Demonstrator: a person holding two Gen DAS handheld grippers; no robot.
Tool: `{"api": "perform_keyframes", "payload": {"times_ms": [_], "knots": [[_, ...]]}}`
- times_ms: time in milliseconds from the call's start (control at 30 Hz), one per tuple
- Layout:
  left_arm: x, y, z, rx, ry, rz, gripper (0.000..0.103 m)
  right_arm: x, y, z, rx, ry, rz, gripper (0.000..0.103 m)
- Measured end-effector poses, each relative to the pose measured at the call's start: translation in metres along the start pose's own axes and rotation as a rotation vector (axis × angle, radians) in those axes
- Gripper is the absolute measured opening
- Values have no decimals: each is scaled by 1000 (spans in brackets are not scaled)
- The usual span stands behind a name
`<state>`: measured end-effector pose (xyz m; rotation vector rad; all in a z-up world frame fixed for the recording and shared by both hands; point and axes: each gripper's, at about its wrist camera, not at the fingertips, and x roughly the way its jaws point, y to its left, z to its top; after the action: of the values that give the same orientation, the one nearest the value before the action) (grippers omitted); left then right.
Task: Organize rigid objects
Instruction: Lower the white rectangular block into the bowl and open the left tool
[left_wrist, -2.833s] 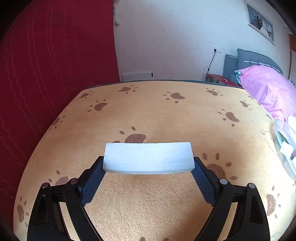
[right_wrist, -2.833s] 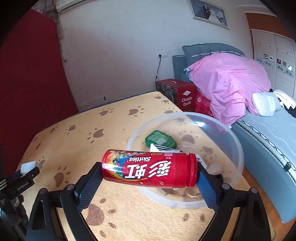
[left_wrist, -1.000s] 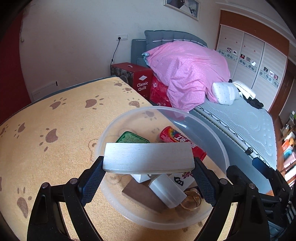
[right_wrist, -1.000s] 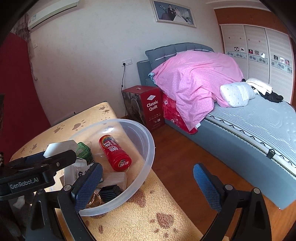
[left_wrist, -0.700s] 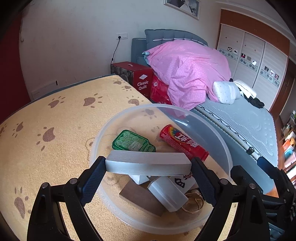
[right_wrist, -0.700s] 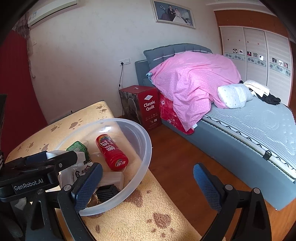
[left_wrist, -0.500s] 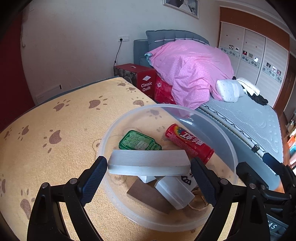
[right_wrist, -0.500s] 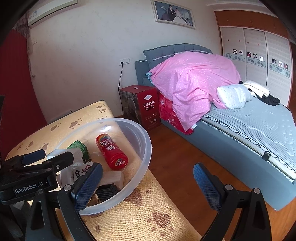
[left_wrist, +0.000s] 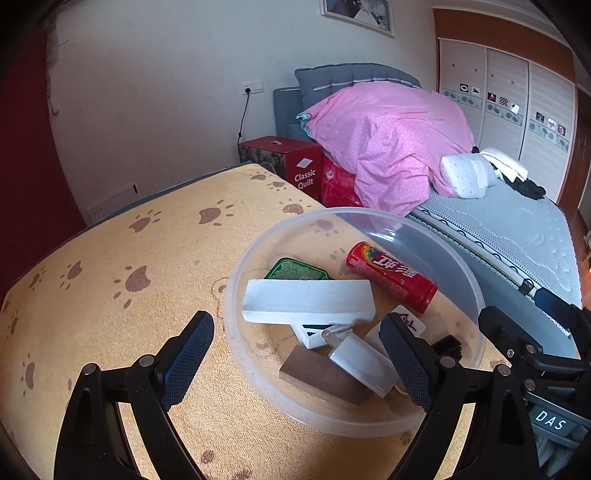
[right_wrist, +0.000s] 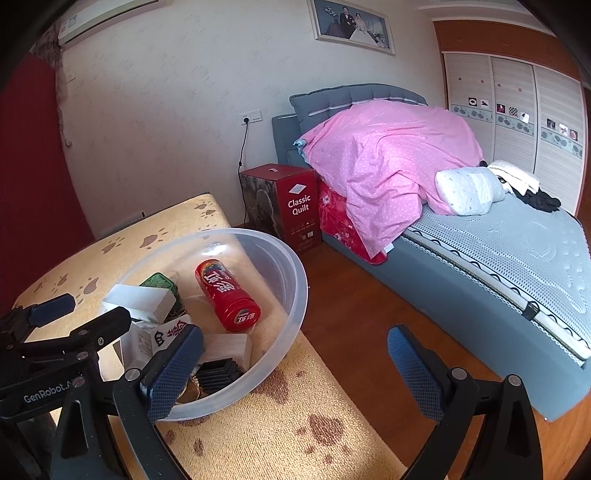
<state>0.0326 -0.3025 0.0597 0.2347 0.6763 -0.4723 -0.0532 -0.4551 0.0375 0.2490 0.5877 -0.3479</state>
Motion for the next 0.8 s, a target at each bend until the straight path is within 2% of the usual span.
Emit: {"api": "perform_keyframes", "payload": {"times_ms": [367,800], "knots": [[-7,27,-21,-55,32,80,92,-1,17,-6,-75,53,26,103],[-15,36,-33,-62,39,107,92,-4,24,-10,-103,75,27,103]]}}
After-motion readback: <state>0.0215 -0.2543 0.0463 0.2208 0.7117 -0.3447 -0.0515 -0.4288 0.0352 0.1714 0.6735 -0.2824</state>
